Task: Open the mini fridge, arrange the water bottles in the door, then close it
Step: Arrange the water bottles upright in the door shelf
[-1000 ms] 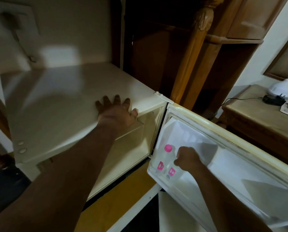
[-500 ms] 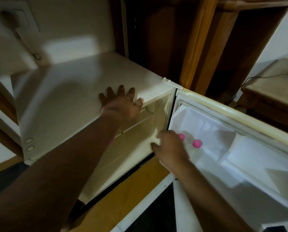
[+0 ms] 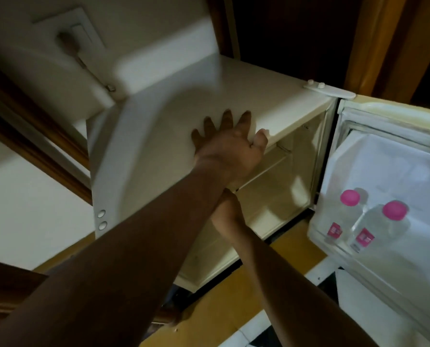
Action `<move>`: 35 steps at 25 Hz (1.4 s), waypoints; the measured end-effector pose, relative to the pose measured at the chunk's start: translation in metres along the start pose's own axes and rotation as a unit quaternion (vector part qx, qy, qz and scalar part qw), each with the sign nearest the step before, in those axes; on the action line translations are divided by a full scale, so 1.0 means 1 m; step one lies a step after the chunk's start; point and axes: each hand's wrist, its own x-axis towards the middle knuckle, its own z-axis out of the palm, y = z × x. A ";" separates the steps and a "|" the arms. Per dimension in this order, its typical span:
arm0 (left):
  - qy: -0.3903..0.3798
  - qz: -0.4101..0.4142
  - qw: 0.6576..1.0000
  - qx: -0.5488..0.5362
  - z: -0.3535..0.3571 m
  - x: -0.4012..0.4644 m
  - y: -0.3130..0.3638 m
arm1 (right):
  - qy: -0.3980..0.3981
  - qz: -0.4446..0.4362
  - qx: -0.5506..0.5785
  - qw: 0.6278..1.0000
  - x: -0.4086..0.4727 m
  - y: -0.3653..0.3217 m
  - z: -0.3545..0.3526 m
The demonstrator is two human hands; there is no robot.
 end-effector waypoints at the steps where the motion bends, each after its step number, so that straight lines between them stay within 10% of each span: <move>1: 0.000 -0.004 1.000 0.001 0.002 -0.001 0.002 | 0.005 -0.006 0.019 1.000 -0.004 0.002 -0.005; 9: 0.013 0.003 1.000 0.003 0.000 -0.003 0.010 | 0.165 -0.035 0.141 0.976 -0.074 0.020 -0.091; 15: 0.009 0.003 1.000 0.003 -0.006 -0.006 0.004 | 0.177 -0.069 -0.123 0.974 -0.123 0.000 -0.179; 22: 0.015 0.002 1.000 -0.003 -0.009 -0.012 0.005 | -0.068 0.032 -0.331 0.941 -0.171 -0.035 -0.283; 35: 0.015 -0.003 1.000 -0.005 -0.010 -0.015 0.006 | -0.152 0.164 -0.542 0.810 -0.129 -0.008 -0.288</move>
